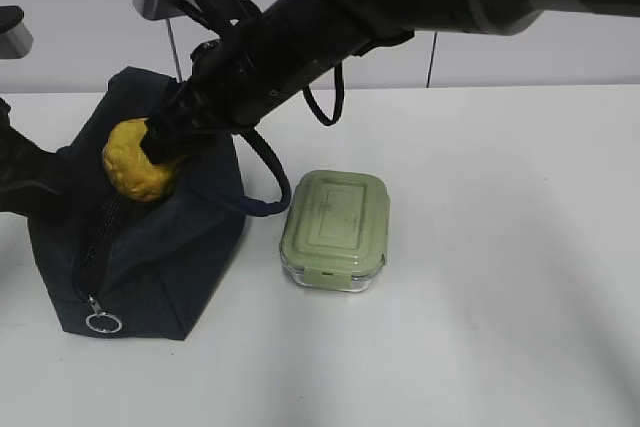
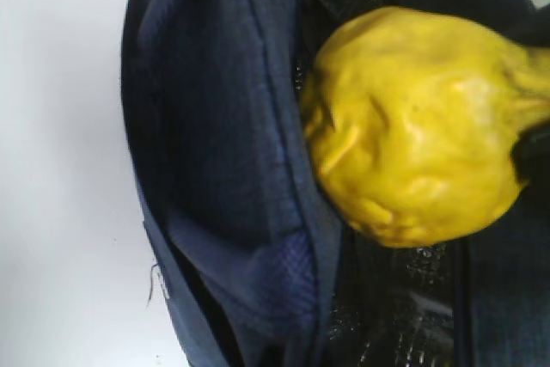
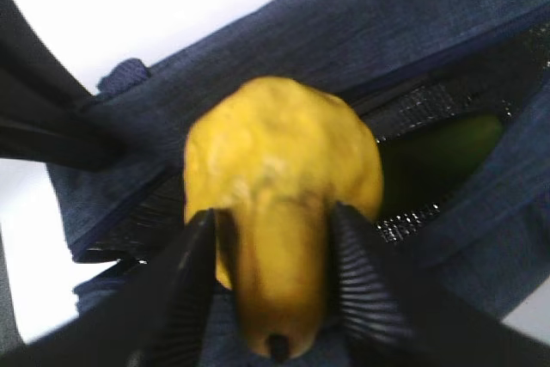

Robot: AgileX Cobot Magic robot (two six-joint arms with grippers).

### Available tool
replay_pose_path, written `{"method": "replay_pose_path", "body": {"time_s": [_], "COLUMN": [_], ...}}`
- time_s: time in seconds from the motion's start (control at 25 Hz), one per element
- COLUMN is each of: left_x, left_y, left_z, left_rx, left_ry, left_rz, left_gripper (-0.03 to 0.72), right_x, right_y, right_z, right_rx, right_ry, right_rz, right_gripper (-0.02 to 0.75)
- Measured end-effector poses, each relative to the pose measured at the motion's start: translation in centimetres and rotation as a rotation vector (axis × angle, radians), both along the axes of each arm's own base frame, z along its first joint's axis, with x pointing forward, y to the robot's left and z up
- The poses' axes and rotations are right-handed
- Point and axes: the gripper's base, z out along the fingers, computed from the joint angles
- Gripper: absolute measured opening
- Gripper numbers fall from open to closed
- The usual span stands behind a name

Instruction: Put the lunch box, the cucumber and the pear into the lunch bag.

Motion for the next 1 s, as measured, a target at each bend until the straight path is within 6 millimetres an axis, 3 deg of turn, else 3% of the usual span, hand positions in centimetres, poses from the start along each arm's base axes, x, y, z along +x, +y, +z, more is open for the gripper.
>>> {"method": "replay_pose_path", "body": {"time_s": [0.08, 0.16, 0.36, 0.56, 0.72, 0.8, 0.92, 1.0], "left_x": [0.0, 0.0, 0.0, 0.0, 0.0, 0.0, 0.0, 0.0], "left_y": [0.0, 0.0, 0.0, 0.0, 0.0, 0.0, 0.0, 0.0], "left_z": [0.0, 0.0, 0.0, 0.0, 0.0, 0.0, 0.0, 0.0], "left_rx": [0.0, 0.0, 0.001, 0.001, 0.001, 0.001, 0.001, 0.001], "left_ry": [0.001, 0.001, 0.003, 0.003, 0.003, 0.004, 0.005, 0.005], "left_rz": [0.0, 0.0, -0.001, -0.001, -0.001, -0.002, -0.002, -0.002], "left_gripper": [-0.015, -0.015, -0.015, -0.015, -0.015, -0.015, -0.015, -0.015], "right_x": [0.0, 0.0, 0.3, 2.7, 3.1, 2.0, -0.1, -0.8], "right_y": [0.1, 0.1, -2.2, -8.0, -14.6, -17.4, -19.4, -19.6], "right_z": [0.8, 1.6, 3.8, 4.6, 1.5, -1.6, -5.0, -6.3], "right_rx": [0.011, 0.026, -0.061, -0.095, -0.111, -0.095, 0.025, 0.103], "right_ry": [-0.001, -0.001, -0.043, 0.03, 0.193, 0.317, 0.478, 0.517], "right_rz": [0.013, -0.001, -0.1, -0.334, -0.522, -0.622, -0.69, -0.697], "right_gripper": [0.501, 0.557, 0.54, 0.533, 0.532, 0.532, 0.532, 0.532]}}
